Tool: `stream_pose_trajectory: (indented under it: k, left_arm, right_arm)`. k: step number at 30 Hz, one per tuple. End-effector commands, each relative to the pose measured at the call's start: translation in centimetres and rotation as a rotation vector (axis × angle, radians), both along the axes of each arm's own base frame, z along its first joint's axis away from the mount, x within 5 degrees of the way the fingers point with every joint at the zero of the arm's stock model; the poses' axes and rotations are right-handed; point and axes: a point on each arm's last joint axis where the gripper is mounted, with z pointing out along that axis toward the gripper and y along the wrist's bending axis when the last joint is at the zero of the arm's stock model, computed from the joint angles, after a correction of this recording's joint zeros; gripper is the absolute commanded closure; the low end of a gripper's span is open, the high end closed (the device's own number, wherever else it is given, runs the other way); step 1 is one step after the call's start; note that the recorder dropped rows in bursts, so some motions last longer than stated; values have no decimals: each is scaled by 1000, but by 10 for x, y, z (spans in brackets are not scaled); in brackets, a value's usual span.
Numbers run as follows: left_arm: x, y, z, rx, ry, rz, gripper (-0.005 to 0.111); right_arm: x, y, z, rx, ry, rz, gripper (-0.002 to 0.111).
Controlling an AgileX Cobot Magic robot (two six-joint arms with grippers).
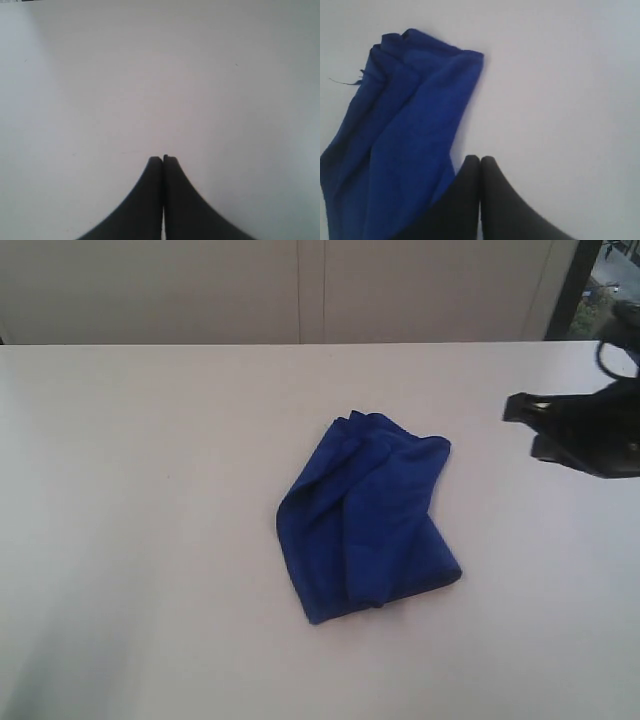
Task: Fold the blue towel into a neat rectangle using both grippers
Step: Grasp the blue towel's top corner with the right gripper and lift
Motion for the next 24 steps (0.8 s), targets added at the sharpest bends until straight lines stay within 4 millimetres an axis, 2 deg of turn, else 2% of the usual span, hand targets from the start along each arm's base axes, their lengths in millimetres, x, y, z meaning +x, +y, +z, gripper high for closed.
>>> stream_pose_trajectory:
  k: [1,8,14,18,24]
  left_arm:
    - [0,0,-1,-6,-4,2,107]
    - [0,0,-1,-6,-4,2,107]
    - [0,0,-1,-6,-4,2,107]
    - [0,0,-1,-6,-4,2,107]
    - [0,0,-1,-6,-4,2,107]
  right_arm:
    - [37,30,-13,15,26,72,108]
    - [94,66,-49,39,93,104,108]
    - [131,82,-75,114,153,71,89]
    - [145,88,-87,153,183,58,80]
    - [154,93,-99,153,198,61,79]
